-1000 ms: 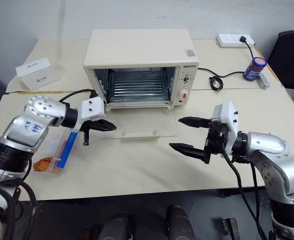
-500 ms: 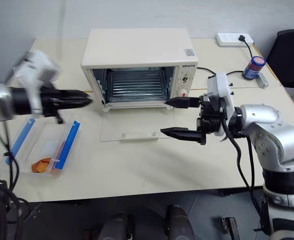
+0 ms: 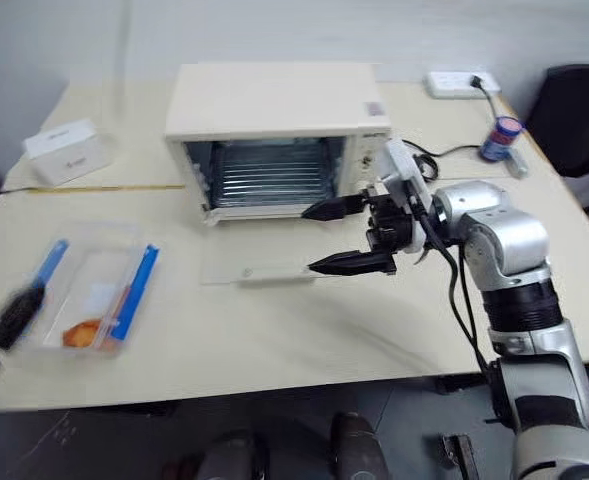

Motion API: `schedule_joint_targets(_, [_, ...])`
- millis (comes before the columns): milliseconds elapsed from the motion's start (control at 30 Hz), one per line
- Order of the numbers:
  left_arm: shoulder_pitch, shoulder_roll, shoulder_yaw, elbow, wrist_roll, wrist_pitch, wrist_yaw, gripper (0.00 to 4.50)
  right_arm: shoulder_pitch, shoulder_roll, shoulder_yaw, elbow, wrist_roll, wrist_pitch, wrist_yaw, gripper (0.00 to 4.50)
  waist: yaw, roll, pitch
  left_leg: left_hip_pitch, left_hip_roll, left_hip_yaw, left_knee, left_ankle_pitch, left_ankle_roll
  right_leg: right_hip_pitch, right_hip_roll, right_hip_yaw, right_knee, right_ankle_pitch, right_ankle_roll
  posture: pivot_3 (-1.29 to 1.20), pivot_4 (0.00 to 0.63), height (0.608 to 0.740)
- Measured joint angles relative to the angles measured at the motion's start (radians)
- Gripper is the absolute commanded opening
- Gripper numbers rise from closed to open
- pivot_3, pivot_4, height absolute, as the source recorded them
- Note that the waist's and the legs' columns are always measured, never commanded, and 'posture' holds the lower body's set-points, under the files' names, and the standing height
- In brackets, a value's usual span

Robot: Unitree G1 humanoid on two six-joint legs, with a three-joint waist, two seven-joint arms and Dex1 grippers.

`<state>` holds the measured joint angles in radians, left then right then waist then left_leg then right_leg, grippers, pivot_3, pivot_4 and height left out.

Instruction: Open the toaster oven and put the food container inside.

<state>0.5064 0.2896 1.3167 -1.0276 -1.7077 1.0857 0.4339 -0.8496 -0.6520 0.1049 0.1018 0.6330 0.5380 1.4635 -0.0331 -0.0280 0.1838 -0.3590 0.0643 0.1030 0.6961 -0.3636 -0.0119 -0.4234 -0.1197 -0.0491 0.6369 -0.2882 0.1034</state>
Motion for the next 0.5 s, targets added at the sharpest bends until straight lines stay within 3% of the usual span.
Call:
schedule_joint_targets(67, [0.12,0.024,-0.045,0.0,-0.171,-0.237,0.238,4.44,-0.006,0.005,0.0,0.025,-0.013,-0.009,0.007,4.5,0.007,0.0,0.001,0.001,0.001,-0.003,0.001,0.0,-0.001,0.002,0.001,-0.002,-0.005,-0.002,-0.004,0.0,0.15,0.74])
schedule_joint_targets(133, [0.176,0.047,-0.13,-0.003,-0.232,-0.43,0.394,4.44,-0.012,0.033,0.009,0.023,-0.018,-0.012,0.01,4.5,0.016,0.012,0.001,0.005,-0.001,-0.006,0.001,0.0,-0.002,0.01,0.004,-0.004,-0.011,-0.003,-0.006,0.0,0.15,0.74])
schedule_joint_targets(200, [0.192,0.048,-0.219,-0.004,-0.252,-0.548,0.514,4.44,-0.009,0.034,0.009,0.018,-0.018,-0.009,0.009,4.5,0.019,0.013,0.001,0.006,-0.002,-0.005,0.001,0.0,-0.002,0.012,0.009,-0.005,-0.012,-0.005,-0.009,0.0,0.15,0.74])
schedule_joint_targets(267, [0.194,0.074,-0.287,-0.001,-0.256,-0.62,0.602,4.44,-0.003,0.029,0.006,0.002,-0.018,-0.004,0.007,4.5,0.02,0.011,0.0,0.006,-0.005,-0.005,0.002,0.0,-0.002,0.013,0.011,-0.005,-0.011,-0.01,-0.019,0.0,0.15,0.74])
schedule_joint_targets(367, [0.124,0.16,-0.407,-0.001,-0.26,-0.711,0.709,4.44,0.024,0.019,-0.004,-0.048,-0.013,0.019,-0.006,4.5,0.028,0.011,0.0,0.006,-0.006,-0.004,0.002,0.001,-0.002,0.012,0.013,-0.004,-0.01,-0.01,-0.018,0.0,0.15,0.74])
schedule_joint_targets(500, [0.052,0.206,-0.559,0.0,-0.264,-0.805,0.838,4.44,0.069,0.001,-0.038,-0.116,0.01,0.059,-0.041,4.5,0.029,0.011,0.0,0.006,-0.006,-0.003,0.001,0.0,-0.001,0.012,0.014,-0.004,-0.01,-0.006,-0.011,0.0,0.15,0.74])
